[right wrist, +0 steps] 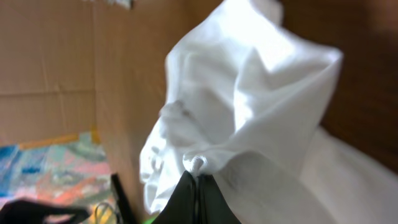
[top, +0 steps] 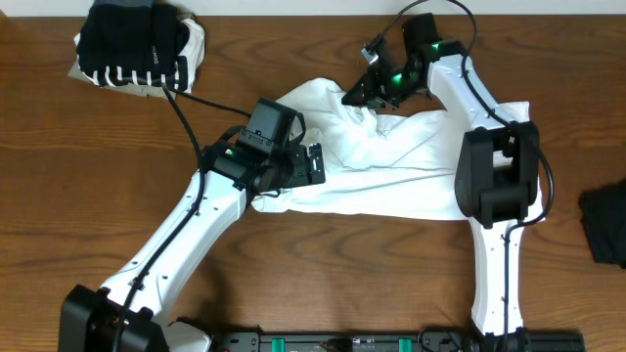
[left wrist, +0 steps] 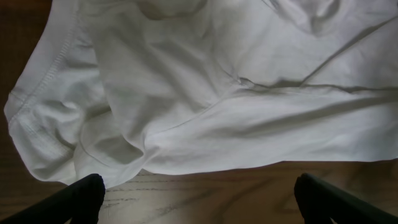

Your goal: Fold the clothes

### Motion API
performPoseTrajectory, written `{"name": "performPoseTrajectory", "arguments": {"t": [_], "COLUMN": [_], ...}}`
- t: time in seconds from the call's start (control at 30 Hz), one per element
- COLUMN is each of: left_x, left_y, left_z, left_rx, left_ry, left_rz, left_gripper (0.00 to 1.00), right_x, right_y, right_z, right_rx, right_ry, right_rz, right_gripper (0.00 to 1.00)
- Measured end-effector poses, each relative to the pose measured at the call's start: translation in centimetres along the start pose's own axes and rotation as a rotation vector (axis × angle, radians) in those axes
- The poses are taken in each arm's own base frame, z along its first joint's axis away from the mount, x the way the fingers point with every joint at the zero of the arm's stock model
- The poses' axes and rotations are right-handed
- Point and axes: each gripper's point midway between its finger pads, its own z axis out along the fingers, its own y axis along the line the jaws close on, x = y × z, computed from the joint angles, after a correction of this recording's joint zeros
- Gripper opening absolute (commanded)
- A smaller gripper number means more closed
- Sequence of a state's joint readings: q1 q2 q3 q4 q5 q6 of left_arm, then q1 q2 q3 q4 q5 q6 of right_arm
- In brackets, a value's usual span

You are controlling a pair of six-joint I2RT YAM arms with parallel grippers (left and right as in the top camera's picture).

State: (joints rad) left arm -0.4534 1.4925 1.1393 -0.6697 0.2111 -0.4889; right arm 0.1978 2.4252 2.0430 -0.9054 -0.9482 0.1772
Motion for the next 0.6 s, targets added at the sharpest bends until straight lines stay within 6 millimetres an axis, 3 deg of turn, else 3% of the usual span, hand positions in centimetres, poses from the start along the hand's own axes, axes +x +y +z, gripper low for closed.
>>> {"name": "performPoseTrajectory", "arguments": {"t": [0.27,0.43,0.6], "left_x": [-0.5,-1.8,-2.3], "left_y": [0.5,1.7,2.6], "left_z": [0.0,-0.3,-0.4], "left_rx": [-0.019,-0.037,-0.054], "left_ry": [-0.022,-0.056,-0.071], "left_rz": [-0.014,-0.054,-0.083], "left_gripper": [0.99,0.99,0.99], "right_x": [3.7,6.3,7.8], "right_y": [4.4,4.9,5.7], "right_z": [-1.8,-1.9,-0.7], "right_rx": [0.018,0.054,0.065], "right_ry": [0.098,0.182,0.239], "right_rz": [-0.052,-0.04,-0.09], "right_gripper": [0.01,0.01,0.01]}}
